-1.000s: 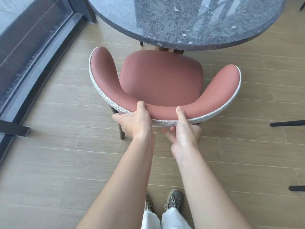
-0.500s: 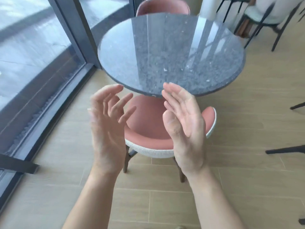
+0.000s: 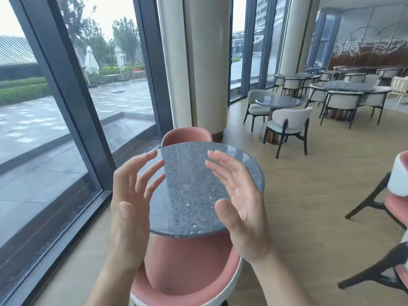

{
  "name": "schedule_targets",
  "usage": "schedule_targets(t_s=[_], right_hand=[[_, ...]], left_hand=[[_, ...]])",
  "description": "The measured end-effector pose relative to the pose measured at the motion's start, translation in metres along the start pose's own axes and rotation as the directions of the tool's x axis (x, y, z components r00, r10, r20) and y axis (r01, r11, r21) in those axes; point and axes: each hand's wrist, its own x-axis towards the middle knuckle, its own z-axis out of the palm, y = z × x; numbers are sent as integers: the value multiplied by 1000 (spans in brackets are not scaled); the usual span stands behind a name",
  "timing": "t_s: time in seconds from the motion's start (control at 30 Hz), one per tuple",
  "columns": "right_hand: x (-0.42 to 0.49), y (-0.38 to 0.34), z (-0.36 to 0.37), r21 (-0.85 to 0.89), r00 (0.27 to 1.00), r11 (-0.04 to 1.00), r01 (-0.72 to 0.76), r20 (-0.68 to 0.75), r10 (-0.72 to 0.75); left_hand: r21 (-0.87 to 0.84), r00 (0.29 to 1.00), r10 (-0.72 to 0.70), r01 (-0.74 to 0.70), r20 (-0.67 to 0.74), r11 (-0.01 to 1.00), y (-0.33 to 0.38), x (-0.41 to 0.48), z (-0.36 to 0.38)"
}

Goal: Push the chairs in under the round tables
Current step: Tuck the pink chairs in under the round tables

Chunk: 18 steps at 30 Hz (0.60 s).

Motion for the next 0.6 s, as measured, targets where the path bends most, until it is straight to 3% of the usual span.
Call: schedule_targets(t_s=[0.4,0.6], right_hand=[[72,15,-192,-19,999,998,52,19,-51],[114,43,-259,12,997,999,44,62,-45]], left_hand=[[53,999,50,-49,-15,997,-63,55,181],[85,998,39,-34,-58,996,-100,88,234]])
